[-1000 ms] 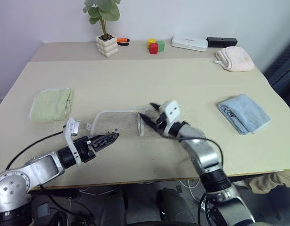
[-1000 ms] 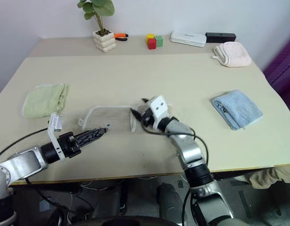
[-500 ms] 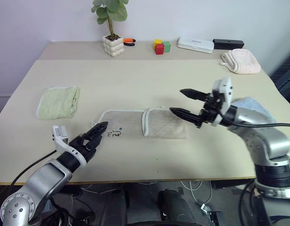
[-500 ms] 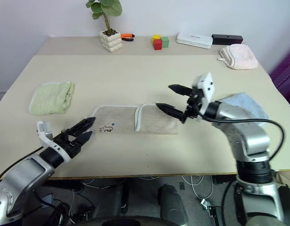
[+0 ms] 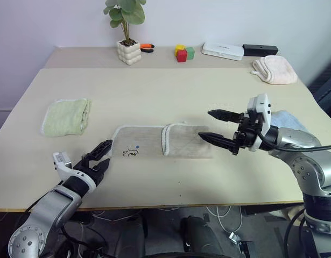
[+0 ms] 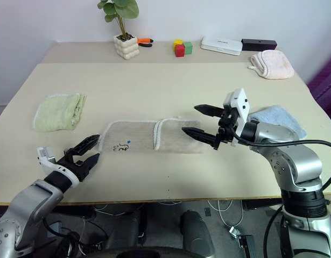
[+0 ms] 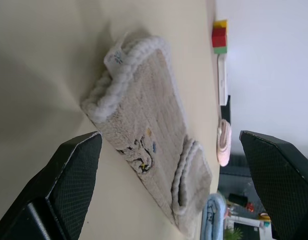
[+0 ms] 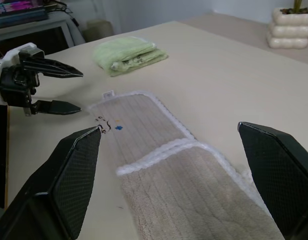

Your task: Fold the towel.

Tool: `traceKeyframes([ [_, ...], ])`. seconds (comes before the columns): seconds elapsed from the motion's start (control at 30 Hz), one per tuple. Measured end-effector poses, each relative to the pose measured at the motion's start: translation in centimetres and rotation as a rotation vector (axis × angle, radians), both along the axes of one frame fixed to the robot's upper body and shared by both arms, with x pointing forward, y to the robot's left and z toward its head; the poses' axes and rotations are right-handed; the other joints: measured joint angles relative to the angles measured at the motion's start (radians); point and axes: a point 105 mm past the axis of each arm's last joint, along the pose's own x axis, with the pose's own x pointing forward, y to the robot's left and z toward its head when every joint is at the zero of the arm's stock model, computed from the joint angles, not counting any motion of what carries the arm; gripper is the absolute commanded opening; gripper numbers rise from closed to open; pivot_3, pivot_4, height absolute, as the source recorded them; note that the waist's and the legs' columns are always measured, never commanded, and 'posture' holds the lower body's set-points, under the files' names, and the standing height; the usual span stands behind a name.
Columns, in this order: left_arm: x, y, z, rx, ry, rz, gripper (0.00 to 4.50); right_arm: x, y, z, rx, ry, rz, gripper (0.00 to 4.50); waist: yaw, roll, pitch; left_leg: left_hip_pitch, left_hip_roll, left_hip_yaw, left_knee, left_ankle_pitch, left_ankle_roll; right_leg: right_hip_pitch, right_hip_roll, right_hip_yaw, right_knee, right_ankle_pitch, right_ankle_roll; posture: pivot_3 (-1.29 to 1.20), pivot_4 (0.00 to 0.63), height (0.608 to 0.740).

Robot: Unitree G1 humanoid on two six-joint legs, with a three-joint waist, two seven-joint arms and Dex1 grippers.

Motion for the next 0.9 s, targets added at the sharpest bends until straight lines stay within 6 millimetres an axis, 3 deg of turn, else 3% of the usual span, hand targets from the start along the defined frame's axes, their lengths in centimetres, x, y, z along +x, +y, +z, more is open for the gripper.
traceKeyframes([
  [0.4, 1.3, -0.5, -0.8, -0.108, 0.044, 0.032, 4.5, 0.2, 0.2, -0.1, -0.002, -0.016, -0.032, 4.45, 0.0, 0.0, 0.0, 0.0, 0.0, 0.0, 0.0, 0.0, 0.0, 0.0, 0.0, 0.0, -0.001, 0.0, 0.0, 0.0, 0.15, 0.74],
  [0.5, 1.4, -0.6, -1.0, -0.131, 0.049, 0.035, 3.7, 0.1, 0.1, -0.4, -0.014, -0.013, -0.041, 4.5, 0.001, 0.0, 0.0, 0.0, 0.0, -0.001, 0.0, 0.0, 0.0, 0.0, 0.0, 0.0, -0.001, 0.0, 0.0, 0.0, 0.15, 0.74],
  [0.77, 2.7, 0.1, -1.5, -0.197, 0.095, 0.09, 0.03, 0.3, 0.0, -0.5, -0.024, -0.014, -0.063, 4.5, 0.0, 0.0, 0.0, -0.001, 0.0, -0.001, 0.0, 0.0, 0.0, 0.0, 0.001, 0.0, -0.001, 0.0, 0.0, 0.0, 0.15, 0.74],
  [0.9, 2.9, -0.1, -1.2, -0.196, 0.09, 0.075, 0.03, 0.3, -0.1, -0.6, -0.027, -0.015, -0.071, 4.5, 0.0, 0.0, 0.0, -0.001, 0.0, -0.002, 0.0, 0.0, 0.0, 0.0, 0.001, 0.0, -0.001, 0.0, 0.0, 0.0, 0.15, 0.74],
])
